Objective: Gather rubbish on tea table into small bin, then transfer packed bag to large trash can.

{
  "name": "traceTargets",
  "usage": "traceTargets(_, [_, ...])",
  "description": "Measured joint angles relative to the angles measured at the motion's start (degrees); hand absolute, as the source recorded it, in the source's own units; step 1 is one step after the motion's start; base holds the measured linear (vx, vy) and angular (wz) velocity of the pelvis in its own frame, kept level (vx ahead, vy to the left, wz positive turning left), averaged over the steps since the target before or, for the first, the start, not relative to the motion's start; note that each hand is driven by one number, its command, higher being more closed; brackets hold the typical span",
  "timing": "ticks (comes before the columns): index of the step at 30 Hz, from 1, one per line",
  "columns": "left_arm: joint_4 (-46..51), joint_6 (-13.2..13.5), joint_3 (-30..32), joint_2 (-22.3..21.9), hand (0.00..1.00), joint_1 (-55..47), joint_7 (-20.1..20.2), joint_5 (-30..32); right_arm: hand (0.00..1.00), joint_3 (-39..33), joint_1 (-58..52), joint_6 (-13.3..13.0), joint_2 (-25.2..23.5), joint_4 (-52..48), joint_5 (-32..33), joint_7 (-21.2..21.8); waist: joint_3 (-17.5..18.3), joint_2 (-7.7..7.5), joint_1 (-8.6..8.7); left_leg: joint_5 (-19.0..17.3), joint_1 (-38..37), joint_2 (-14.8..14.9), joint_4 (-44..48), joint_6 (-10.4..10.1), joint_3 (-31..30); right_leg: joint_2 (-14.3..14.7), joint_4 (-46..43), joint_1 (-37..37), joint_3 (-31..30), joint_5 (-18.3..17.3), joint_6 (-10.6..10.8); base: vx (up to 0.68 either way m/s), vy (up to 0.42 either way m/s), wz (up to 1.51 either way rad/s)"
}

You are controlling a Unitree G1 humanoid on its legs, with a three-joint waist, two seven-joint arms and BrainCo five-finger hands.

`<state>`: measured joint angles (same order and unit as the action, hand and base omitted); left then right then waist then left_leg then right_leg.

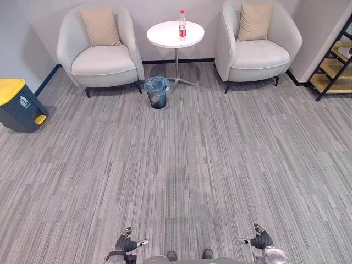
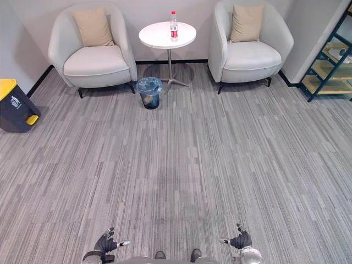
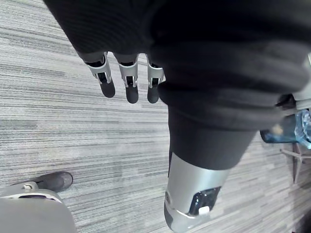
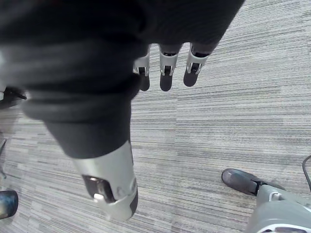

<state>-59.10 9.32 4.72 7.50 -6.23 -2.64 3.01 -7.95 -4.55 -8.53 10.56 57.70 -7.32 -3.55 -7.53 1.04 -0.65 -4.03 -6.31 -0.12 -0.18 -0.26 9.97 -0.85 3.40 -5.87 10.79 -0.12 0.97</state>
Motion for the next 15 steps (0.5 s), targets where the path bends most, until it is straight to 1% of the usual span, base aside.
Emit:
traceTargets(7, [-0.1, 0.0, 0.0, 0.0, 0.0, 0.0, 0.1, 0.0, 0.0, 0.0, 0.3, 0.0, 0.0, 0.3, 0.0, 0.0, 0.0, -0.1, -0.02, 0.4, -0.5, -0.1, -1.1, -0.1, 0.2, 0.1, 1.1, -0.4, -0.1, 0.6, -0.1, 0.0, 0.0, 0.0])
traceTargets(10, [-0.1, 0.0, 0.0, -0.1, 0.0, 0.0, 0.1, 0.0, 0.0, 0.0, 0.3, 0.1, 0.0, 0.5, 0.0, 0.0, 0.1, -0.2, -0.02, 0.4, -0.6, -0.1, -1.1, -0.1, 0.2, 0.1, 1.9, -0.9, 0.0, 1.0, 0.5, 0.0, 0.0, 0.0])
traceTargets(15, [-0.1, 0.0, 0.0, -0.1, 0.0, 0.0, 0.1, 0.0, 0.0, 0.0, 0.4, 0.1, 0.0, 0.5, 0.0, 0.0, 0.1, -0.21, -0.03, 0.4, -0.5, -0.2, -1.1, -0.1, 0.4, 0.1, 1.9, -0.9, -0.1, 1.0, 0.5, 0.0, 0.0, 0.0])
